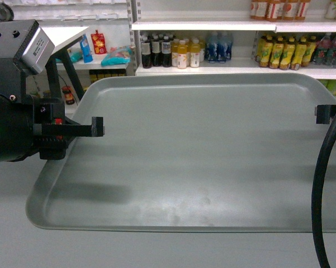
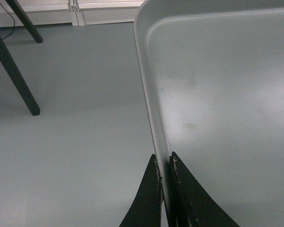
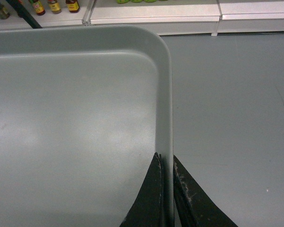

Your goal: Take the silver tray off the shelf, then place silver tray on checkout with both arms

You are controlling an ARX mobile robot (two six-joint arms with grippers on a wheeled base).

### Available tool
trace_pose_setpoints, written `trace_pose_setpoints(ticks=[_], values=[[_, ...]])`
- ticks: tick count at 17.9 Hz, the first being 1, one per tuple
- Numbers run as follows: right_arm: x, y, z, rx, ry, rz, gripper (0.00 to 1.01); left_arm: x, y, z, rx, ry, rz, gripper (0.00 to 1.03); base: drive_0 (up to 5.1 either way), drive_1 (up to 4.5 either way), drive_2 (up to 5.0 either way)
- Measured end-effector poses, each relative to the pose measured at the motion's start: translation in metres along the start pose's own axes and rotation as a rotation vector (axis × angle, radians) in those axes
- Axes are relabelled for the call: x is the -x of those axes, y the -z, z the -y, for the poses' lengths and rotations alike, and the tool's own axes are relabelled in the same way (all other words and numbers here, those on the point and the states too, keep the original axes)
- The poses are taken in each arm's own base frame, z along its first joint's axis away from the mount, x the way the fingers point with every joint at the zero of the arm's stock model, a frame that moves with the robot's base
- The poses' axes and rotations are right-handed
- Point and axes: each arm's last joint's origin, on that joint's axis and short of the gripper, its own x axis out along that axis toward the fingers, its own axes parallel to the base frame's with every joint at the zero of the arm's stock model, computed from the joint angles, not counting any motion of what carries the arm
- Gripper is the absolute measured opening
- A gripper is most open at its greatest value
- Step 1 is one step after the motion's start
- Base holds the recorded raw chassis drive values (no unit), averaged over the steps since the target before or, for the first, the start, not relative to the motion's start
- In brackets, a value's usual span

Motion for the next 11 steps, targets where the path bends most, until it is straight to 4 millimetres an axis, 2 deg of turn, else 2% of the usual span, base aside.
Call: trace_pose_setpoints(ticks=[11], values=[[-0.0001,0.0004,-0.0015,0.002,-0.004,-0.001,0.03,-0.0001,0.0000,-0.0010,0.001,-0.002,-0.001,0.03,-4.9,2.49,2.5]])
